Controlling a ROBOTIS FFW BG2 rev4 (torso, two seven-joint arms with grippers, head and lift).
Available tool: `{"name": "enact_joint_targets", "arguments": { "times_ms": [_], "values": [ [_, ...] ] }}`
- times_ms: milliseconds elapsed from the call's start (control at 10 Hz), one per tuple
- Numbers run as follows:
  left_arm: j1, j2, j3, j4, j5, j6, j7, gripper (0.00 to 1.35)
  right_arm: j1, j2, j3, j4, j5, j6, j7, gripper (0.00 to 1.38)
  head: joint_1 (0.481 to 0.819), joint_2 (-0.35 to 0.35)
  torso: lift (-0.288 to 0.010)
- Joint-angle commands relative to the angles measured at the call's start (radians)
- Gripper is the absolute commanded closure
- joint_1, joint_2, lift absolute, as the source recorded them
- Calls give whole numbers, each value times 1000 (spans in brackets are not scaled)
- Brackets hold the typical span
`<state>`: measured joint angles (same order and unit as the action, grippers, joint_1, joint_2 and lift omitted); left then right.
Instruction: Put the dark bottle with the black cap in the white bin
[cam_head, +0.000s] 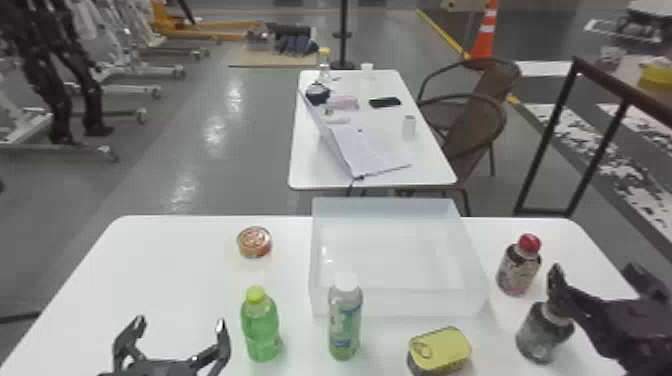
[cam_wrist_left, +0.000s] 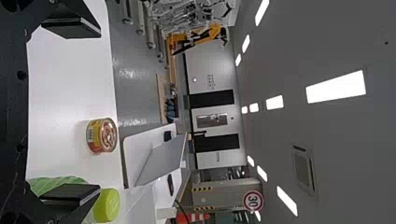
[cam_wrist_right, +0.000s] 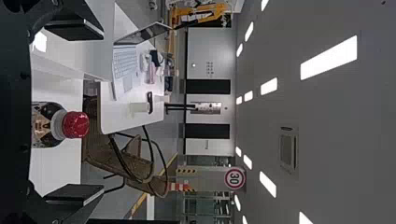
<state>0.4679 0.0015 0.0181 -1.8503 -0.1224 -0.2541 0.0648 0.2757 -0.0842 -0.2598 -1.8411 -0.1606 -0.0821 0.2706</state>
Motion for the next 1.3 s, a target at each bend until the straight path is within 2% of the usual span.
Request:
{"name": "enact_joint_targets", "arguments": {
  "times_ms": [0, 100, 200, 300, 600, 900, 1200],
  "values": [
    [0, -4, 0, 3, 7, -5, 0, 131, -29, 0, -2, 49, -27, -5, 32, 136, 549, 0, -100],
    [-2, -4, 0, 8, 12, -10, 0, 131, -61, -3, -10, 76, -25, 5, 102, 136, 549, 0, -100],
    [-2, -4, 0, 10, 15, -11, 0, 133, -66, -3, -10, 69, 13, 18, 107, 136, 549, 0, -100],
    [-3, -4, 0, 14, 24, -16, 0, 139, -66, 8, -10, 72, 30, 16, 107, 136, 549, 0, -100],
    [-3, -4, 2, 22, 35, -25, 0, 151, -50, 27, -9, 109, 53, 1, 108, 130, 549, 0, -100],
    [-5, -4, 2, 29, 43, -36, 0, 151, -52, 23, -10, 192, 46, -27, 131, 136, 549, 0, -100],
    [-3, -4, 5, 39, 55, -47, 0, 153, -53, 8, -10, 255, 36, -38, 142, 130, 549, 0, -100]
  ]
}}
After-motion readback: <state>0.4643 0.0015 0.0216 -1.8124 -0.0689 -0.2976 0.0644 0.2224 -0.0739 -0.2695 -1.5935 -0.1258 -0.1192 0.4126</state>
